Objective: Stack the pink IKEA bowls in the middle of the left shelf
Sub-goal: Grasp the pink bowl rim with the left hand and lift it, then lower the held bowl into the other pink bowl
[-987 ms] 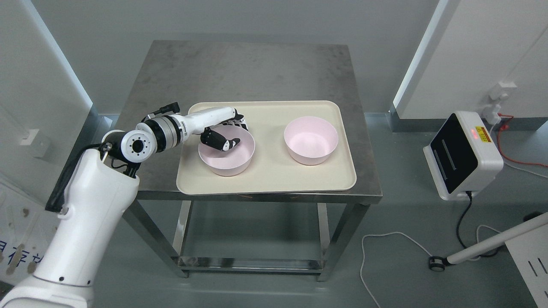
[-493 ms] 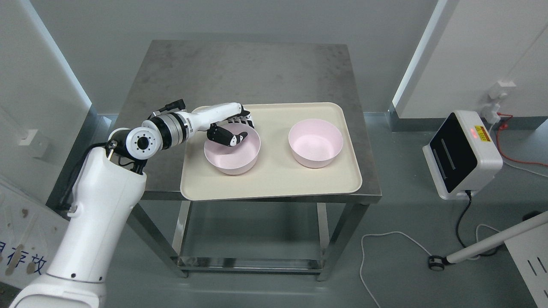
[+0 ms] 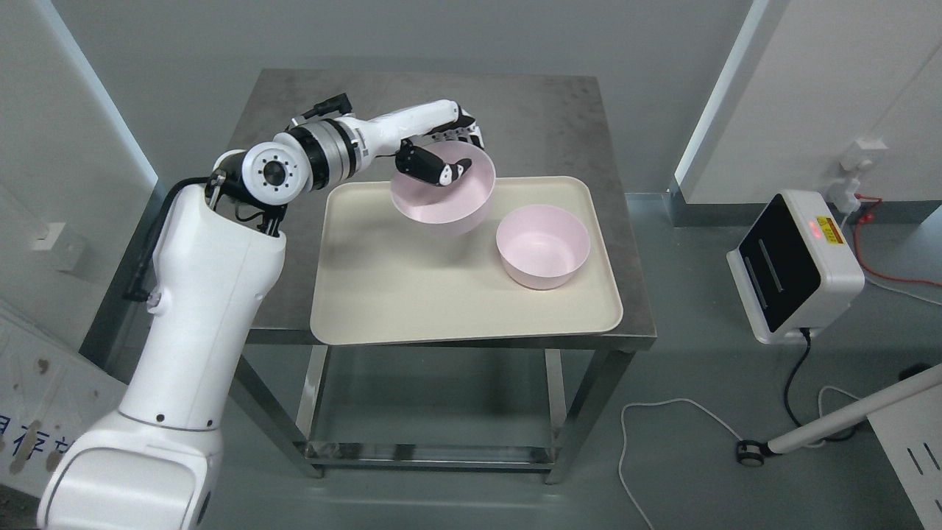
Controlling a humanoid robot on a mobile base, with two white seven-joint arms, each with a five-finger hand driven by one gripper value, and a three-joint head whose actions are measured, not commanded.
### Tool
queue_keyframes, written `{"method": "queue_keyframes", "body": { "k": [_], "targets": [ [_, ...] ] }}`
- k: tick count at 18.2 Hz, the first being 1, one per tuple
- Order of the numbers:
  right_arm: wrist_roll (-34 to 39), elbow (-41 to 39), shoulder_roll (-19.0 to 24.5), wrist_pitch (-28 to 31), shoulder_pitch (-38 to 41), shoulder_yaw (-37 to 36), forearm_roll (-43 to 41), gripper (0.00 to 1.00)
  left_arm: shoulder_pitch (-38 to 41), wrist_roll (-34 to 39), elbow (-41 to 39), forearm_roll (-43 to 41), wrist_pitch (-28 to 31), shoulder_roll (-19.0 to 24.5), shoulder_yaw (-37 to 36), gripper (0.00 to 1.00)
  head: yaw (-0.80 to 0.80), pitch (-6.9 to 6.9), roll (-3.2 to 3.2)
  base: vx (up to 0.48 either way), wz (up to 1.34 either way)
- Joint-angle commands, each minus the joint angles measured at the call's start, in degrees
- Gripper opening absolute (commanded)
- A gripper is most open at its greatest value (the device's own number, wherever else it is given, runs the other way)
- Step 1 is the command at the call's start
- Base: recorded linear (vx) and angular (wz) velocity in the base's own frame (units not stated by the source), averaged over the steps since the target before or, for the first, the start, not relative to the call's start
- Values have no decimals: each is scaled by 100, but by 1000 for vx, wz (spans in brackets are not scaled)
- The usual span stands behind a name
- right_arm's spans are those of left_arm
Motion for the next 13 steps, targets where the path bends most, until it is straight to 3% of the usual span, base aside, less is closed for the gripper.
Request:
{"method": "queue_keyframes", "body": {
  "k": [1,6,13],
  "targets": [
    [4,0,-100,0,0,-53,44,100,-519,455,91,437,131,-361,-2400,2,0,0,0,0,0],
    [4,0,-100,0,0,-61,44,100,-528,1352,486,535,105,-361,-3256,3,0,0,0,0,0],
    [-5,0,-100,0,0,-53,44,100,-545,1521,996,438,52,-361,-2925,3,0,0,0,0,0]
  ]
}}
